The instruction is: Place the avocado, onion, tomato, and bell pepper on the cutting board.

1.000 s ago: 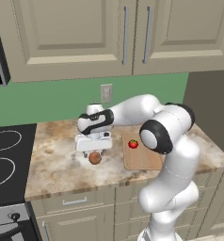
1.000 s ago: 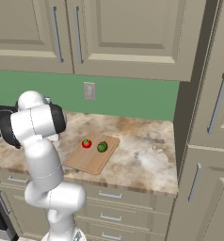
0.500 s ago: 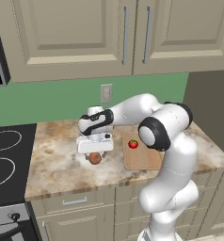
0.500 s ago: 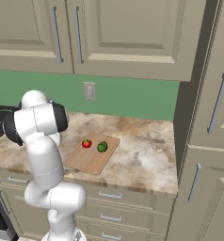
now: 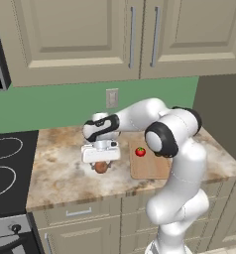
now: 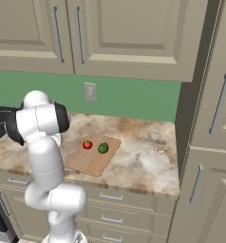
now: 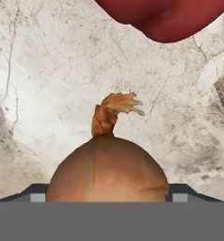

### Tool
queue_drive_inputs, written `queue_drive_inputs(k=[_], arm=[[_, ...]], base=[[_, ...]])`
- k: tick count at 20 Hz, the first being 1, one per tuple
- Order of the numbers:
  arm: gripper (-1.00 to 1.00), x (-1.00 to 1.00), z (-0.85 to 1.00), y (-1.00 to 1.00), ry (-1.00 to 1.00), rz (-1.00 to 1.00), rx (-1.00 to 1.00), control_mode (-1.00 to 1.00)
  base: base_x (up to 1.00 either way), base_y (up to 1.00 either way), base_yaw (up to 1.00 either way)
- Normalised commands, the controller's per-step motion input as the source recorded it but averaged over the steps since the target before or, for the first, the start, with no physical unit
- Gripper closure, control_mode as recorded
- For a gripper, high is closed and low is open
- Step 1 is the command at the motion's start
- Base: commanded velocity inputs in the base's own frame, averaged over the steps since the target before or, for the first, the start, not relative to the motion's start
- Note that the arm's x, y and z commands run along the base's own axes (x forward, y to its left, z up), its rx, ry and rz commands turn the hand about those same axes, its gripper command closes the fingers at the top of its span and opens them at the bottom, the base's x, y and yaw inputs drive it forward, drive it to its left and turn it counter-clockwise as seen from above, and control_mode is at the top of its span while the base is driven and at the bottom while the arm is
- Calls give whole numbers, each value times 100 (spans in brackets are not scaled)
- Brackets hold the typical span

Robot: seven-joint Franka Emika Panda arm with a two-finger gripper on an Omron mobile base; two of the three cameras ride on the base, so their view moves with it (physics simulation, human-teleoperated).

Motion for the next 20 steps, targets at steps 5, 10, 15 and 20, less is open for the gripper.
queue_drive_inputs(k=[5,10,15,20], arm=[[100,-55,35,-18,0,-6,-1,-100],[100,-95,89,-21,0,-8,0,-100],[100,-90,97,-23,0,-8,0,-100],[100,-88,81,-36,-3,-6,-2,-100]], base=[[0,0,0],[0,0,0],[0,0,0],[0,0,0]])
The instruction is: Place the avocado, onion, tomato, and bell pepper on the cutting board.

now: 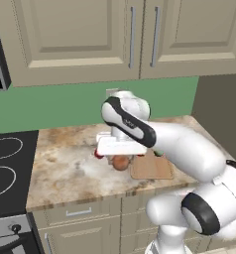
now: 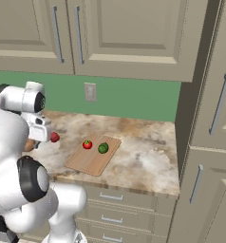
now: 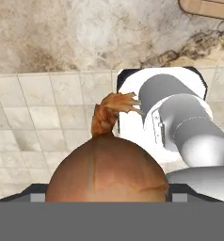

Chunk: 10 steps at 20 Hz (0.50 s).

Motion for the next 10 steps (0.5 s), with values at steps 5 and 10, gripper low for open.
queue_drive_inputs(k=[5,10], arm=[[100,-86,76,-46,-7,-3,-7,-100],[100,-74,73,-52,-7,-4,-13,-100]], base=[[0,0,0],[0,0,0]])
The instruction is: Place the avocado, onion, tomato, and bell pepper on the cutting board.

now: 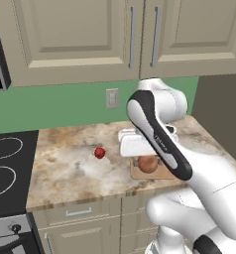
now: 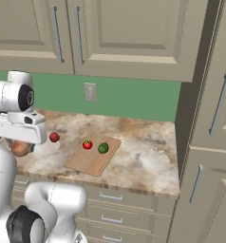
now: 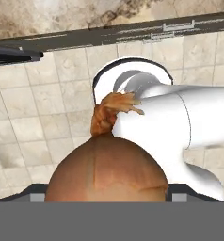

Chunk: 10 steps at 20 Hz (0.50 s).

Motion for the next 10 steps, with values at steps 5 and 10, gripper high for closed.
queue_drive_inputs(k=[5,10], arm=[[100,-48,66,-59,-7,-3,-16,-100],[100,-10,52,-49,-12,0,-16,-100]], base=[[0,0,0],[0,0,0]])
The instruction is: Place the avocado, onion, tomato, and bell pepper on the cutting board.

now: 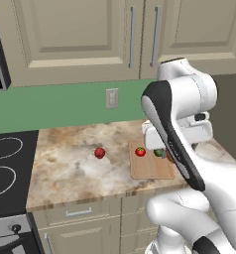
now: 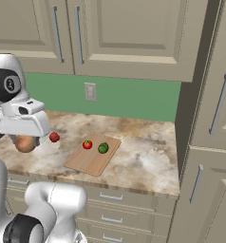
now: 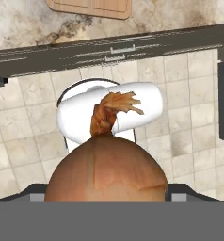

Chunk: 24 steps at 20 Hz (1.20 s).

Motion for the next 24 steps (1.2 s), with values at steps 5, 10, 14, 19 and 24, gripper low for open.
queue_drive_inputs(k=[5,10,14,19,24], arm=[[100,19,6,-47,-2,0,-3,-100],[100,55,-2,-33,0,1,0,-100],[100,47,-5,-18,0,7,0,-100],[100,29,-26,-11,0,7,0,-100],[100,30,-35,-2,0,6,0,-100]], base=[[0,0,0],[0,0,0],[0,0,0],[0,0,0],[0,0,0]])
